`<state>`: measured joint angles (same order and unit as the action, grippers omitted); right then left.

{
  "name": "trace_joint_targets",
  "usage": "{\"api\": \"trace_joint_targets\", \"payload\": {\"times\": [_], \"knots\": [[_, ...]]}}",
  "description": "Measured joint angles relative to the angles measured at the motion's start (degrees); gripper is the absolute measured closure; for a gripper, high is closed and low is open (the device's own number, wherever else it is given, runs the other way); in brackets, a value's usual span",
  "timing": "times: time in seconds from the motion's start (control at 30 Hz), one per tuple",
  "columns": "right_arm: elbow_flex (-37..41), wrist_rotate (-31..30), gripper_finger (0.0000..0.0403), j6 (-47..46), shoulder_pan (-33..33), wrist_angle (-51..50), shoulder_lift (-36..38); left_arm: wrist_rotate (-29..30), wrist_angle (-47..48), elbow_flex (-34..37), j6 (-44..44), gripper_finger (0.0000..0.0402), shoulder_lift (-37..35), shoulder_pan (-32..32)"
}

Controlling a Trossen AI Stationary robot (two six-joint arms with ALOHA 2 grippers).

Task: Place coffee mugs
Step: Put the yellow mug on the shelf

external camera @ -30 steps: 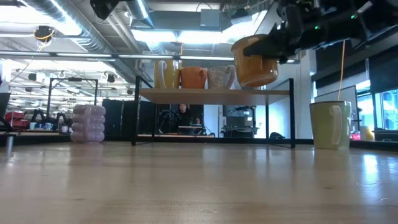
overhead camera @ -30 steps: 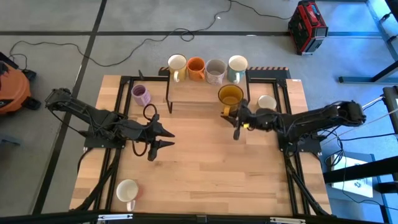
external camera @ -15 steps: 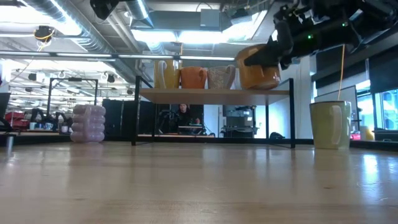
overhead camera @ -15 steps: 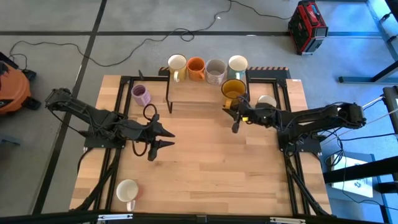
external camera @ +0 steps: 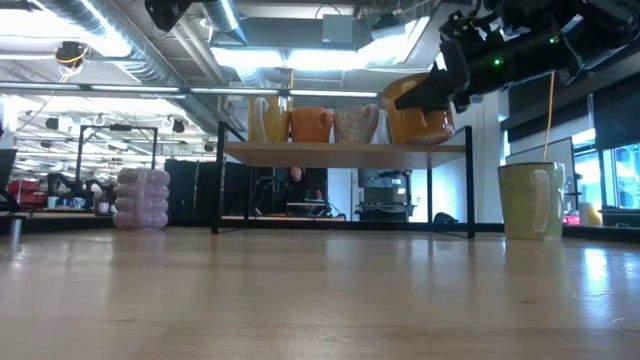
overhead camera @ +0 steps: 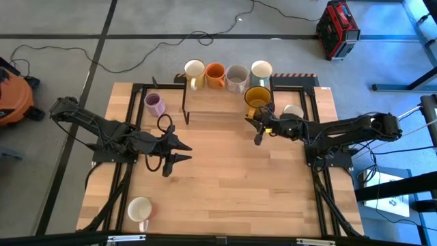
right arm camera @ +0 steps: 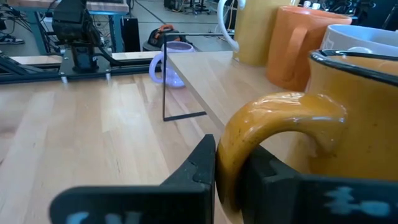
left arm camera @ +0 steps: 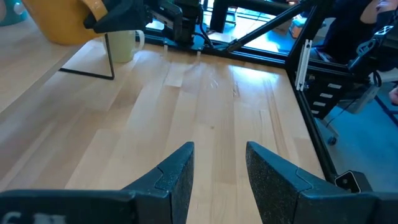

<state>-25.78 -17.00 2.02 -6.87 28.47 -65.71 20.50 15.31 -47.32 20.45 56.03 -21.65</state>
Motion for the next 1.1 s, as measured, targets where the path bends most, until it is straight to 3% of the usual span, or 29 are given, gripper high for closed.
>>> {"api": "trace_joint_targets", "payload": {"times": [0.67, 1.1], "knots": [[0.0, -2.7, 0.0378, -3.4, 0.1, -0.2, 0.0, 0.0, -3.0, 0.0, 0.0, 0.0262, 0.0, 0.0], [0.0, -6.5, 0.0317, -9.8, 0.1, -2.3, 0.0, 0.0, -3.0, 0.0, 0.0, 0.0262, 0.0, 0.0]]}}
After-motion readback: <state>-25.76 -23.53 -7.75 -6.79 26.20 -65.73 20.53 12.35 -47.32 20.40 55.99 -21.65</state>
